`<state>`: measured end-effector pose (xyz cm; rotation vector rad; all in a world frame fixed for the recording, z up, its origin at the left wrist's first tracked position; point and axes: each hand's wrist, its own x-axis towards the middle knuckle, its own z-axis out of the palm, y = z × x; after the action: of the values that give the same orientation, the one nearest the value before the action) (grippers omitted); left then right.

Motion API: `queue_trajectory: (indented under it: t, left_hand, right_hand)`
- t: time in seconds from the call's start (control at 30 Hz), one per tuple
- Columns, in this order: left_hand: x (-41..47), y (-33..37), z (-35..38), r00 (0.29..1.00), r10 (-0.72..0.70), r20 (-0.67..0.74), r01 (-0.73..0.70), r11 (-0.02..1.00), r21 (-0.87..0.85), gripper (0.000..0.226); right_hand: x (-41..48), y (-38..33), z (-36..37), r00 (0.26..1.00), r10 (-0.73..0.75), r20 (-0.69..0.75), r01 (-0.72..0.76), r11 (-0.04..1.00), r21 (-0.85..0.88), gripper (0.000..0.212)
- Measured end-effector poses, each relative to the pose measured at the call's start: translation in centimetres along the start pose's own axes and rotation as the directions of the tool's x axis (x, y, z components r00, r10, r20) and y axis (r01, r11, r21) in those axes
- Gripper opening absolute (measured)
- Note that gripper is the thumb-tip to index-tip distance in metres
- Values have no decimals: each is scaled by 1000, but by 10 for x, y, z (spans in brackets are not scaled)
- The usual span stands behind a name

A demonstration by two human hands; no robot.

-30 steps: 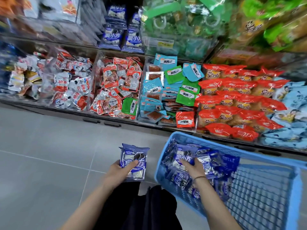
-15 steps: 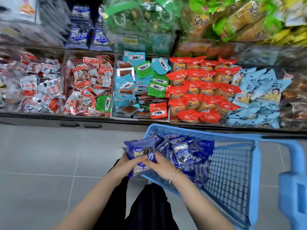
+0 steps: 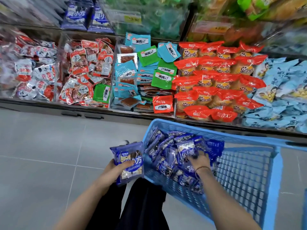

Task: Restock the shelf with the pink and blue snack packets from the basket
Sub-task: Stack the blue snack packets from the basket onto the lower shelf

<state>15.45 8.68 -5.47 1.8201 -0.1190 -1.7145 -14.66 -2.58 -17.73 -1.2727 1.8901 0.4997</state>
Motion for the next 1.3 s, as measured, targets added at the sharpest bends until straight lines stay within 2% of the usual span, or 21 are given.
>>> queue_trajectory:
  t: [0.07, 0.13, 0.3, 0.43, 0.57, 0.67, 0.8, 0.9, 1.0, 1.07, 1.13, 1.23, 1.3]
  left_hand:
    - [3, -13, -9, 999, -22, -49, 19, 998, -57, 29]
    - [5, -23, -17, 994, -34, -104, 24, 995, -94, 28]
    - [-6, -37, -33, 988, -19, -153, -7, 985, -170, 27]
    - [-26, -35, -43, 986, 10, -167, -49, 971, -235, 29]
    - [-52, -27, -52, 987, 27, -160, -77, 946, -314, 24]
    - [-68, -22, -58, 986, 20, -163, -81, 924, -374, 21]
    - [-74, -9, -73, 989, 40, -140, -94, 911, -402, 23]
    - [-70, 6, -98, 989, 56, -138, -104, 925, -364, 24]
    - [-71, 28, -133, 988, 72, -139, -111, 948, -298, 21]
    - [-72, 45, -160, 985, 98, -142, -133, 956, -263, 19]
    - [-73, 61, -189, 980, 144, -135, -172, 957, -232, 20]
    - [-71, 79, -229, 972, 187, -144, -214, 956, -200, 27]
    - [-70, 89, -249, 969, 196, -148, -228, 942, -247, 31]
  right_hand:
    - [17, 6, 8, 997, 67, 32, -62, 989, -131, 78]
    - [25, 4, 15, 995, 95, 6, -93, 981, -170, 83]
    - [15, 0, 6, 996, 13, -87, -32, 975, -219, 85]
    - [-20, -4, -3, 984, -46, -170, 52, 998, 31, 47]
    - [-62, -11, -22, 979, -43, -199, 92, 965, 244, 39]
    - [-90, -19, -35, 984, -67, -164, 138, 870, 473, 31]
    - [-122, -37, -41, 997, -78, -12, 69, 790, 610, 66]
    - [-143, -64, -38, 992, -121, 27, 63, 683, 728, 75]
    - [-171, -103, -33, 981, -167, -95, 182, 649, 738, 61]
    - [-194, -137, -33, 959, -198, -204, 283, 595, 752, 42]
    - [-213, -173, -30, 930, -242, -276, 366, 536, 761, 35]
    - [-236, -224, -26, 905, -245, -348, 420, 393, 818, 24]
    - [-243, -254, -22, 921, -221, -320, 374, 280, 884, 16]
